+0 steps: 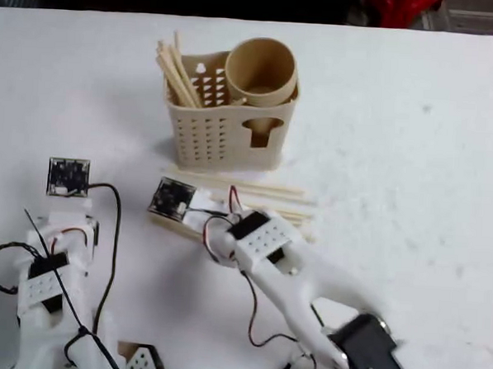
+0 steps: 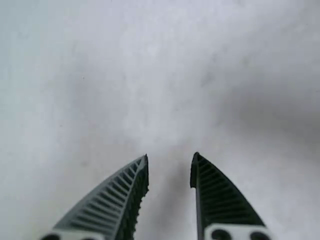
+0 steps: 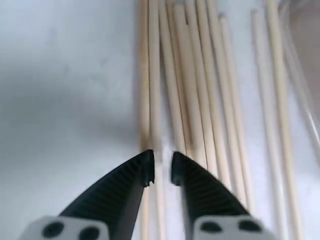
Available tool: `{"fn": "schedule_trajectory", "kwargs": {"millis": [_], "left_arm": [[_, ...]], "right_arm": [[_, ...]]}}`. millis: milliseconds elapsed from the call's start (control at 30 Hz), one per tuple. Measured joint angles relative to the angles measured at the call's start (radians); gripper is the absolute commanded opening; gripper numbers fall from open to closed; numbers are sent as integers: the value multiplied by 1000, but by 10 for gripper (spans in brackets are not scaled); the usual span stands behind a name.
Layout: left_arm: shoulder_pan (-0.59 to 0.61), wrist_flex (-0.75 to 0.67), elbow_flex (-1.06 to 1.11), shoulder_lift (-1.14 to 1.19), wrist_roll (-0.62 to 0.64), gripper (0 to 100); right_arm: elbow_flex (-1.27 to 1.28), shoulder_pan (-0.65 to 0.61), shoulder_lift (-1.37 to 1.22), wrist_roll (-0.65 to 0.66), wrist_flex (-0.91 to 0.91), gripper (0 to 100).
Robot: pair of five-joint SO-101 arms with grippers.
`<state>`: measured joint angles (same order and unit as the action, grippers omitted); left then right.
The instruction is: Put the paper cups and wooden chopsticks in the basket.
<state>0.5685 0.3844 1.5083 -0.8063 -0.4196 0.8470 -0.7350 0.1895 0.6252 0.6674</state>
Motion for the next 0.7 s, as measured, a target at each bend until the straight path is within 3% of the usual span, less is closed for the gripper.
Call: {"fn": "schedule_trajectory", "kwargs": {"millis": [200,367,700], "left_arm": [[0,0,0,0,0,154],[0,0,0,0,0,154],[0,0,0,0,0,154]], "right_arm": [[-71,-2,-141,0,-2,111],[-89,3,-169,0,-8,17],[-126,3,-149,0,40,16]]}}
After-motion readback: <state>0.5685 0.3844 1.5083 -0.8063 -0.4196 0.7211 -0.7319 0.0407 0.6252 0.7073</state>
